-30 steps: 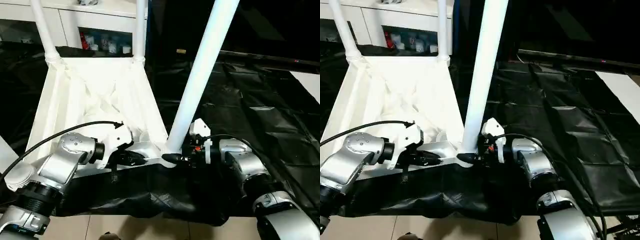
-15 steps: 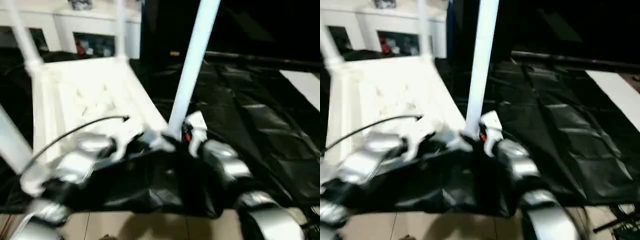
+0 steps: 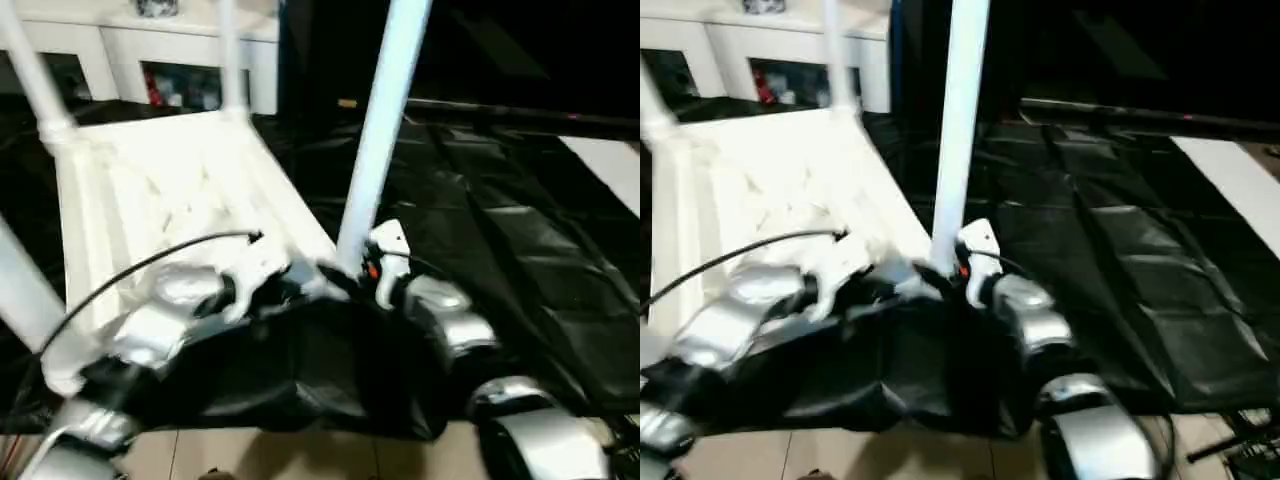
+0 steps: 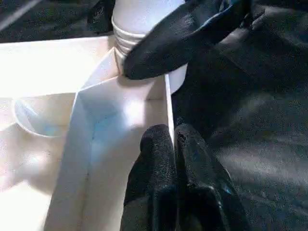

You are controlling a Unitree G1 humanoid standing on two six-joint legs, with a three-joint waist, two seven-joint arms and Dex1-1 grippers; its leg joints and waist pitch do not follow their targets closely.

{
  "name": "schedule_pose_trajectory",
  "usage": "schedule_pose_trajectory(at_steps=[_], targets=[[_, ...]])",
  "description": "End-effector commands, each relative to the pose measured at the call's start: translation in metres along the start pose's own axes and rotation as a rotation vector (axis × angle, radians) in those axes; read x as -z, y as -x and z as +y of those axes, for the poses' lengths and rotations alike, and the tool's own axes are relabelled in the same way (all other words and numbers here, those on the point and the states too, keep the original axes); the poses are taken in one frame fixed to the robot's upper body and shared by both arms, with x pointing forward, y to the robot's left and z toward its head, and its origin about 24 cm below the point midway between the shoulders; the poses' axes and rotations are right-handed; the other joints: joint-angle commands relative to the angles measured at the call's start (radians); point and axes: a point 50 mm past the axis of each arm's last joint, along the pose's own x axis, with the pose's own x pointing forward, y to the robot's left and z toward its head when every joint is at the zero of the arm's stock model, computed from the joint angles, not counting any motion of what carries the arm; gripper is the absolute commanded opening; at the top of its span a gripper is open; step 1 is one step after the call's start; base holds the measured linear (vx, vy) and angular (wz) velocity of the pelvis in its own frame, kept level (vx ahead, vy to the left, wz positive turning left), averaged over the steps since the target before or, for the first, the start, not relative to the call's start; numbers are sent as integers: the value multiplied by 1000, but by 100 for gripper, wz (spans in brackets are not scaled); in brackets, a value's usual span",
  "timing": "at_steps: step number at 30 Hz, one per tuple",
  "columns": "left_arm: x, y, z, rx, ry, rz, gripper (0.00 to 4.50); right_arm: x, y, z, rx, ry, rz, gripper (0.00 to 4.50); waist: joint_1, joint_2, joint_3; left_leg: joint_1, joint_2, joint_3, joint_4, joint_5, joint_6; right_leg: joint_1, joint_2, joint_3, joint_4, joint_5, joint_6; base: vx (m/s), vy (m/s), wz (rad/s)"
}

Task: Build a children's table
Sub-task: Rotate leg to tighten

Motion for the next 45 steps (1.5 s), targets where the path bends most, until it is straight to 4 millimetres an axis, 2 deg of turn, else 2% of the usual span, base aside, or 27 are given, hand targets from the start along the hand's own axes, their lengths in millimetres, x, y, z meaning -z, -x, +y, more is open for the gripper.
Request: schedule_pose_trajectory(at_steps=[1, 3, 5, 8, 11, 13, 14, 15, 16, 18, 23, 27, 29, 30, 31, 32, 33, 34, 36, 37, 38, 40, 43, 45], targets=[[-9, -5, -13, 135, -43, -75, 0, -3, 5, 7, -164, 54, 14, 356, 6, 19, -65, 7, 8, 10, -60, -284, 21, 40, -45, 40, -69, -205, -200, 55, 0, 5], [-10, -2, -13, 157, -49, -87, 0, -2, 10, 7, -213, 64, 31, 356, 14, 17, -67, 4, 8, 11, -59, -241, 29, 45, -44, 40, -61, -139, -214, 26, 2, 0], [-9, 1, -12, 169, -50, -88, 0, 0, 17, 7, -278, 86, 69, 356, 18, 17, -67, 7, 7, 13, -58, -228, 30, 47, -42, 39, -56, -108, -231, 0, 0, 0], [-6, 5, -11, 201, -50, -76, 0, 3, 23, 8, -345, 105, 108, 356, 22, 16, -63, 8, 8, 14, -60, -259, 25, 46, -44, 39, -63, -159, -225, 0, 0, 0], [-5, 10, -11, 228, -46, -70, 0, 2, 24, 9, -382, 97, 116, 330, 25, 19, -59, 11, 10, 13, -63, -303, 9, 43, -48, 40, -71, -246, -206, 0, 0, 0], [-4, 12, -10, 244, -41, -66, 0, 1, 25, 9, -397, 96, 117, 316, 25, 18, -60, 11, 10, 12, -64, -312, 3, 42, -48, 40, -72, -270, -198, 0, 0, 0], [-4, 13, -11, 252, -42, -61, 0, 1, 25, 9, -399, 101, 118, 316, 25, 17, -59, 10, 10, 11, -64, -314, 2, 42, -48, 40, -72, -273, -196, 0, 0, 0], [-3, 14, -11, 255, -44, -57, 0, 1, 25, 9, -399, 104, 118, 293, 25, 17, -59, 10, 10, 11, -64, -314, 2, 42, -48, 40, -72, -273, -196, 0, 0, 0], [-3, 14, -10, 260, -42, -54, 0, 0, 25, 9, -401, 104, 117, 289, 25, 15, -60, 9, 10, 10, -64, -309, -1, 42, -48, 40, -71, -276, -193, 0, 0, 0], [-2, 16, -11, 274, -36, -51, 0, 0, 25, 10, -415, 97, 115, 284, 25, 16, -60, 10, 10, 10, -64, -308, -1, 41, -49, 41, -72, -279, -193, 0, 0, 0], [-1, 16, -9, 256, -32, -50, 0, 3, 25, 13, -422, 75, 113, 274, 27, 16, -62, 8, 10, 12, -63, -272, 2, 44, -46, 40, -65, -215, -206, 0, 0, 0], [-2, 13, -6, 214, -23, -59, 0, 5, 23, 12, -382, 52, 99, 274, 26, 15, -60, 9, 9, 11, -64, -298, -4, 43, -48, 40, -70, -261, -197, 0, 0, 0], [-6, 7, 6, 69, -20, -61, 0, 6, 13, 5, -192, -25, 55, 273, 24, 16, -55, 19, 7, 9, -65, -347, -20, 34, -50, 42, -82, -350, -177, 0, 0, 0], [-9, 2, 11, 2, -8, -69, 0, 9, 7, 3, -80, -36, 60, 273, 20, 16, -55, 15, 6, 7, -66, -353, -24, 37, -51, 41, -82, -373, -170, 0, 0, 0], [-10, 1, 13, -12, -5, -72, 0, 10, 6, 3, -54, -37, 63, 273, 15, 16, -54, 12, 5, 4, -69, -361, -40, 36, -52, 39, -85, -419, -151, 0, 0, 0], [-11, -1, 13, -26, 1, -75, 0, 11, 3, 2, -10, -39, 65, 273, 12, 13, -55, 15, 3, 3, -66, -375, -44, 34, -54, 38, -91, -462, -133, 0, 0, 0], [-13, -3, 14, -35, 2, -76, 0, 12, 0, 2, 30, -50, 67, 273, 9, 11, -55, 12, 4, 1, -67, -370, -43, 37, -57, 37, -92, -472, -127, 0, 0, 0], [-15, -6, 14, -61, 12, -72, 0, 13, -4, 3, 72, -67, 64, 272, 8, 17, -56, 10, 4, -1, -67, -368, -39, 37, -57, 37, -93, -481, -118, 0, 0, 0], [-18, -15, 15, -117, 27, -61, 0, 14, -13, 4, 195, -107, 65, 272, 2, 14, -53, 15, 3, 1, -67, -378, -42, 28, -54, 38, -96, -489, -117, 0, 0, 0], [-20, -18, 16, -142, 36, -61, 0, 14, -17, 4, 239, -130, 60, 272, -2, 16, -55, 14, 3, -2, -67, -381, -45, 32, -54, 36, -95, -494, -115, 0, 0, 0], [-24, -24, 15, -161, 48, -68, 0, 13, -23, 5, 304, -188, 43, 272, -5, 14, -55, 12, 4, -1, -68, -378, -44, 30, -52, 36, -95, -476, -116, 0, 0, 0], [-28, -31, 13, -176, 53, -77, 0, 11, -30, 9, 325, -222, 16, 272, -7, 17, -58, 14, 3, 0, -66, -382, -40, 29, -52, 36, -93, -445, -124, 0, 0, 0], [-31, -36, 6, -141, 41, -92, 0, 4, -35, 16, 252, -185, -28, 272, -7, 18, -61, 8, 4, 3, -66, -355, -25, 34, -49, 38, -86, -364, -140, 0, 0, 0], [-31, -38, 2, -116, 33, -96, 0, 1, -36, 17, 216, -189, -53, 328, -7, 18, -62, 6, 5, 5, -66, -329, -18, 37, -47, 39, -80, -303, -157, 0, 0, 0]])
